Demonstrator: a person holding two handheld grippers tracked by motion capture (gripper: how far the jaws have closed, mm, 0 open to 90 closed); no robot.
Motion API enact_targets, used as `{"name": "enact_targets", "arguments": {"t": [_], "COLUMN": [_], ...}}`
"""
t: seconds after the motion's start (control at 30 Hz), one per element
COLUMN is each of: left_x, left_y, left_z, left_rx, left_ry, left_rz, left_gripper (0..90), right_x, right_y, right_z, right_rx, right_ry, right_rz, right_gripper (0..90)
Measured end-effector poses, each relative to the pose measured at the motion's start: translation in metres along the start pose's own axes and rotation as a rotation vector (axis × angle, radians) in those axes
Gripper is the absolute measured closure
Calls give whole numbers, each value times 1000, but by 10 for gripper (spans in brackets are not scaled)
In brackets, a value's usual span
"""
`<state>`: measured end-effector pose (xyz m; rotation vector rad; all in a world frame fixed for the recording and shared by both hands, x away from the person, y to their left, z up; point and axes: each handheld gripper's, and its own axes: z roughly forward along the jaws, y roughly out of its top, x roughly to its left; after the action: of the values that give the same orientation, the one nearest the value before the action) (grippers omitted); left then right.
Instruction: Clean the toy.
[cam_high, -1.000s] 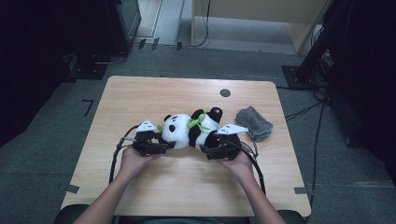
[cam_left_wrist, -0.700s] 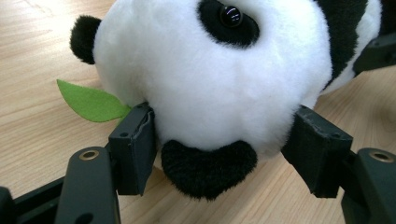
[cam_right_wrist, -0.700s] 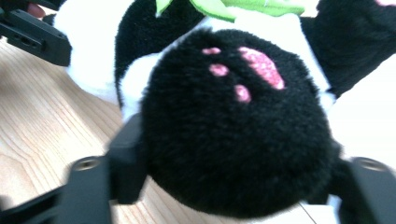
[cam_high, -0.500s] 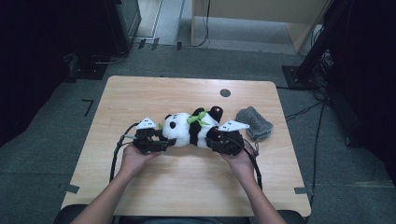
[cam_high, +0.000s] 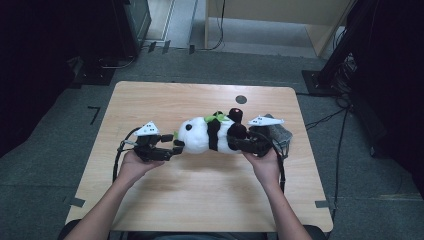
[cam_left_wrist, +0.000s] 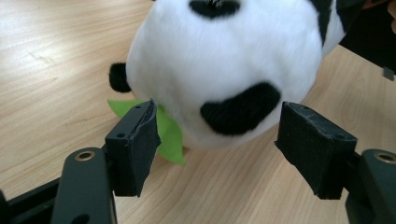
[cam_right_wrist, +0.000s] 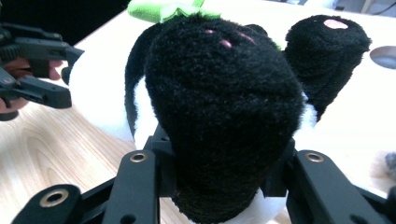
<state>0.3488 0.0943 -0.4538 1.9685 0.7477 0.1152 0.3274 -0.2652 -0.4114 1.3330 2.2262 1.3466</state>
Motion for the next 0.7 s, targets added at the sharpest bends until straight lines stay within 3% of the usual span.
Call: {"name": "enact_targets", "arguments": {"t": [0.13,0.3,0.47,0.57,0.63,0.7], "left_x": [0,3,4,2,3,3], "left_y": [1,2,1,-1,-4,-5], "left_z": [-4,-7,-5,2,5,7], "left_rx": [-31,-53,-95,-69,-53,-46], "left_ry": [-17,-43,-71,-40,-21,-9], "left_rz": [23,82,89,99,107,106], "left_gripper": [307,292,181,112,104,105], "right_x": [0,2,12,19,24,24], "right_y": [9,21,21,18,14,11], "right_z": [-6,-11,-10,-5,-2,3], "right_rx": [-9,-31,-14,6,18,33], "right_ry": [26,78,117,140,134,136], "right_rz": [7,13,4,-5,-34,-28], "right_gripper": [593,590,591,585,587,588]}}
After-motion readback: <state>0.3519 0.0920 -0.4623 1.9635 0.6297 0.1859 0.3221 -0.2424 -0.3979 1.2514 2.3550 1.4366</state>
